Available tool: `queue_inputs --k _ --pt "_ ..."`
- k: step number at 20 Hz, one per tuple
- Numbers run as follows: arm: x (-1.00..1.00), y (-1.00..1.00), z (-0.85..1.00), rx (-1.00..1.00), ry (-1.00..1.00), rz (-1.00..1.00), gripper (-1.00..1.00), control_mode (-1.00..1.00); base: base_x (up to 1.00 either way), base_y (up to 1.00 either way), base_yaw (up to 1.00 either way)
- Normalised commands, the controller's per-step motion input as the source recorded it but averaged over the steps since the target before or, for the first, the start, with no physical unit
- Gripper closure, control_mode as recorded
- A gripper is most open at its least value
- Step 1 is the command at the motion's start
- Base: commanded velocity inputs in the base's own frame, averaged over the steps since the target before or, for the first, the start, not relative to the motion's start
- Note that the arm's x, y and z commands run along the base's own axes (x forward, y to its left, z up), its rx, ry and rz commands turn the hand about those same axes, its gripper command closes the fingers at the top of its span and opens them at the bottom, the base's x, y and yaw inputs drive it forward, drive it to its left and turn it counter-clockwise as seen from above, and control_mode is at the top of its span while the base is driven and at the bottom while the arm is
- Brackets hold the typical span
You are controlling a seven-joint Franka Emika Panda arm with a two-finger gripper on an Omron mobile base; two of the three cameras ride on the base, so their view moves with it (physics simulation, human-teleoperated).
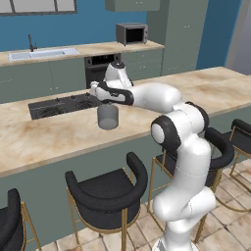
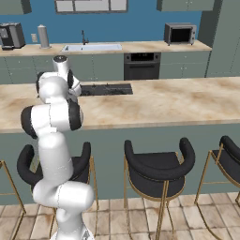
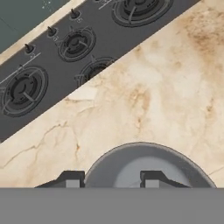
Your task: There are four ice cubes in the ice bowl. Place two ice cubes in each glass of water.
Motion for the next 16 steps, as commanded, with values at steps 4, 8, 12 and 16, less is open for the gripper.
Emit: queue_inputs --k 4,8,12,16 --pt "-0.06 0.0 0.07 0.0 0.0 0.0 -1.0 -1.0 0.0 0.0 0.0" --pt "-0.86 -0.16 0.35 0.01 -0.04 0.0 -1.0 -1.0 0.0 0.0 0.0" --pt "-1.0 -0.44 0.53 0.07 -0.02 -0.02 -1.0 -1.0 0.0 0.0 0.0" --pt "-1.0 -0.77 0.52 0.1 -0.01 -0.07 -1.0 -1.0 0.0 0.0 0.0"
